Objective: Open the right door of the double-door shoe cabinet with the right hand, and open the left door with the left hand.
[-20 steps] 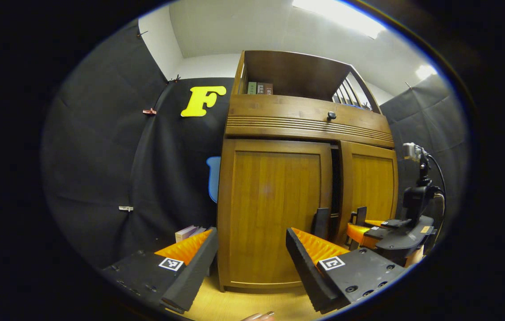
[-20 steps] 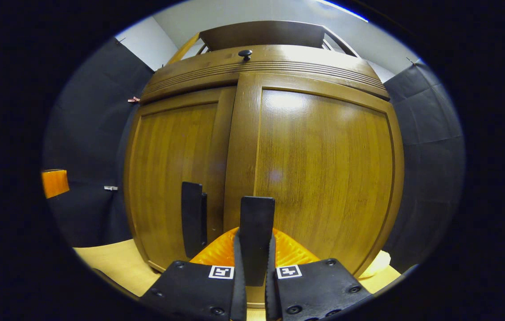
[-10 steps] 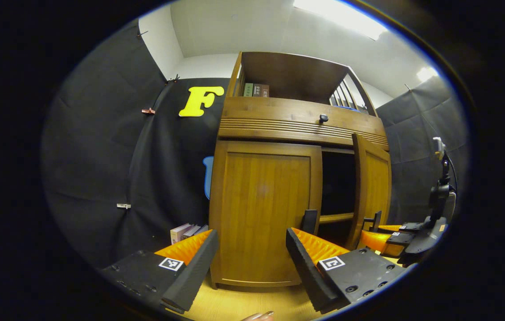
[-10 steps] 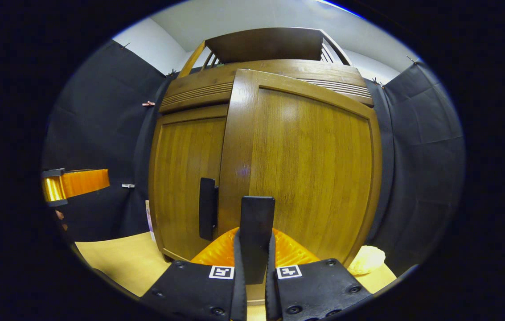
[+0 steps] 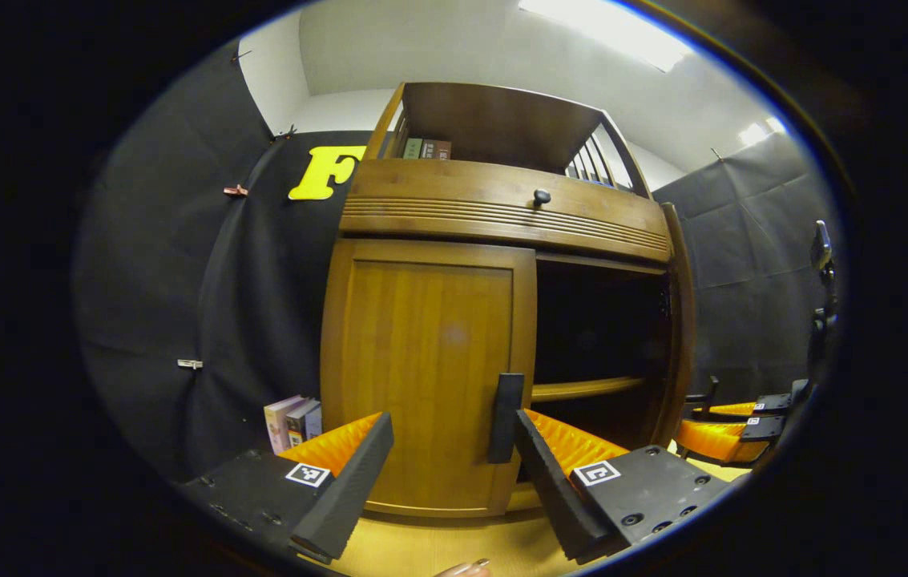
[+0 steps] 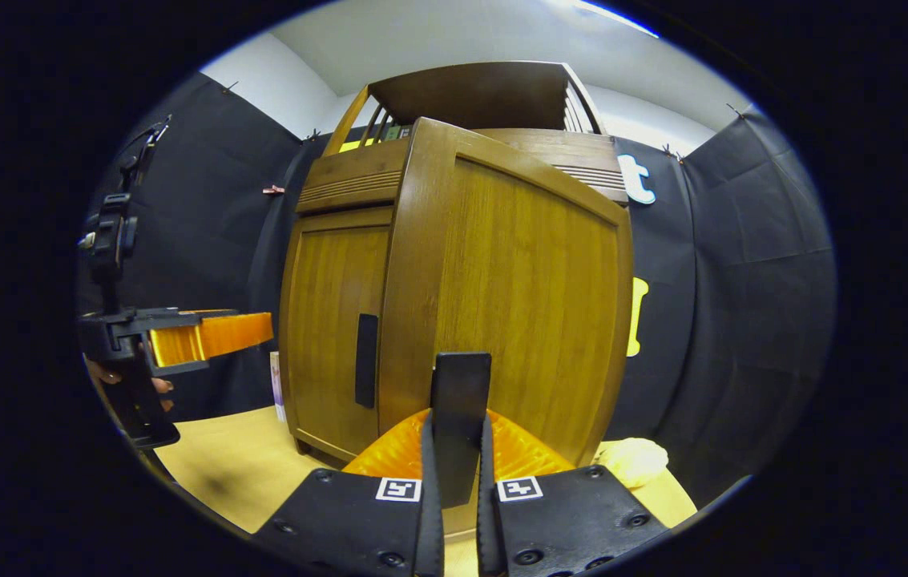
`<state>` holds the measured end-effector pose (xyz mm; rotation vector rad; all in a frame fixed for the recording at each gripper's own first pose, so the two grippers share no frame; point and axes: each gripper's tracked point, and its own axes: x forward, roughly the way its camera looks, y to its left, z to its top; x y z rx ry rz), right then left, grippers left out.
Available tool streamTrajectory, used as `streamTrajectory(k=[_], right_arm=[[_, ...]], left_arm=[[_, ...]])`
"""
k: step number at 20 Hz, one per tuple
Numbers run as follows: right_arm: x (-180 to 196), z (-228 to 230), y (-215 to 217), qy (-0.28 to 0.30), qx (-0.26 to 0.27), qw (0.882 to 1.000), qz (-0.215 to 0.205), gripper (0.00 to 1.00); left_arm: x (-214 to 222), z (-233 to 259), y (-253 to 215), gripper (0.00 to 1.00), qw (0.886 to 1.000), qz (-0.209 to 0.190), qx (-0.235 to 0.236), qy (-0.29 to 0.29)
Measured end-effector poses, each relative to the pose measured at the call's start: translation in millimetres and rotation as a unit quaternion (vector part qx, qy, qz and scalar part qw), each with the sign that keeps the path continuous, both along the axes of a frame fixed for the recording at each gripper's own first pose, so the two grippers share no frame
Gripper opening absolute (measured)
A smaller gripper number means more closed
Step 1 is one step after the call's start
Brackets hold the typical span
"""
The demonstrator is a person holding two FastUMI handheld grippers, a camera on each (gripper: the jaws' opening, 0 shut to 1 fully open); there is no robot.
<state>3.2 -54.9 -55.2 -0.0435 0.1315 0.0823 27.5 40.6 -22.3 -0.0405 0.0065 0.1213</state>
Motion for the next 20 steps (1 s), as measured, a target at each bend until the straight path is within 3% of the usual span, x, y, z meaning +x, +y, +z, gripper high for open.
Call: streamTrajectory(k=[5,7,8,15,16,17,20], right_arm=[[-22.5,5.0,-22.3,-0.003,-0.012,1.0,-0.017,0.2],[-27.6,7.5,-29.0,-0.003,-0.01,1.0,-0.023,0.24],[-29.4,7.2,-33.0,-0.004,-0.01,1.0,-0.026,0.19],[-48.2,10.8,-59.6,-0.01,-0.02,0.999,-0.049,0.19],[-50.7,10.7,-63.6,-0.011,-0.022,0.998,-0.053,0.14],[-52.5,12.2,-68.2,-0.012,-0.025,0.998,-0.057,0.19],[-58.8,14.5,-81.7,-0.014,-0.026,0.997,-0.068,0.18]], left_arm=[[19.5,-13.2,-19.1,0.93,1.0,-0.016,-0.009,0.011],[27.4,-17.9,-22.6,0.96,1.0,-0.017,-0.011,0.013],[31.5,-20.1,-22.9,0.96,1.0,-0.014,-0.011,0.014],[57.6,-40.8,-31.2,0.95,1.0,0.001,0.004,0.022],[61.4,-42.2,-35.1,0.93,1.0,-0.002,0.002,0.024],[67.0,-43.1,-40.2,0.95,1.0,-0.005,0.002,0.025],[75.9,-44.2,-50.2,0.93,1.0,-0.008,0.001,0.023]])
